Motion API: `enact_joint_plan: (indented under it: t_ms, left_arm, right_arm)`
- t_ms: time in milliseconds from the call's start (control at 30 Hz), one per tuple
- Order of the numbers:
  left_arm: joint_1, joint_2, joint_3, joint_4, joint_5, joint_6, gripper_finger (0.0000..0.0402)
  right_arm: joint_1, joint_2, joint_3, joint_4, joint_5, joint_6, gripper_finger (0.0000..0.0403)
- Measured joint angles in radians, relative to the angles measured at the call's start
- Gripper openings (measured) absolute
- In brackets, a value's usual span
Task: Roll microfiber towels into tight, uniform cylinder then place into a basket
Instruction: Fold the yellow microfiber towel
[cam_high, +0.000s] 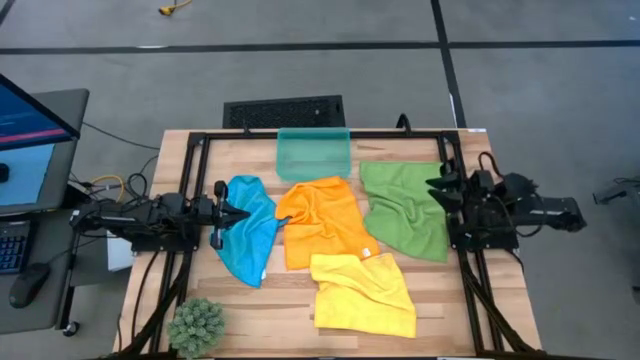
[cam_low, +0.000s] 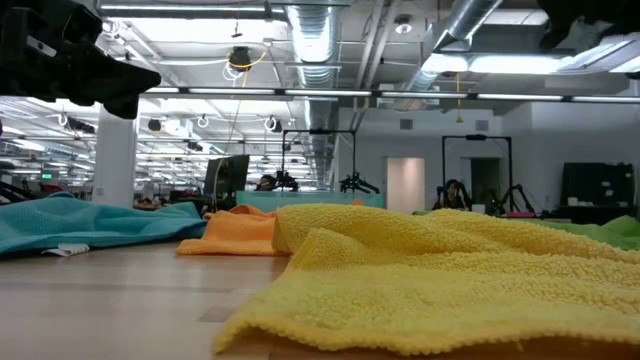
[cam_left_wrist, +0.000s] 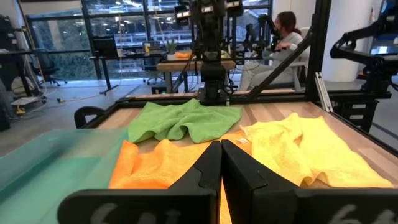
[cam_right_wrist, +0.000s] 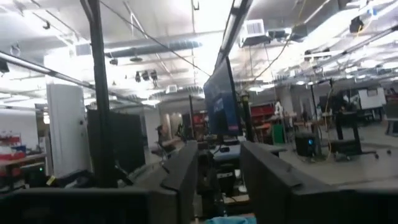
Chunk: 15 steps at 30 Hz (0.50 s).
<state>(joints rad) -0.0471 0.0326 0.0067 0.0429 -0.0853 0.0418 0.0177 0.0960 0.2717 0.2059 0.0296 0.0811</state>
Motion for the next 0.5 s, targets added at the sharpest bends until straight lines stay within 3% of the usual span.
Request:
enact_joint_plan:
  t_ms: [267, 500]
  left_arm:
    - [0.0, 0.0, 0.0, 0.0, 0.0, 0.0, 0.0]
    - [0.0, 0.0, 0.0, 0.0, 0.0, 0.001, 0.0]
  right_arm:
    - [0.058, 0.271, 0.147, -0.069, -0.004, 0.026, 0.023]
    - [0.221, 0.487, 0.217, -0.246, -0.005, 0.115, 0.0234]
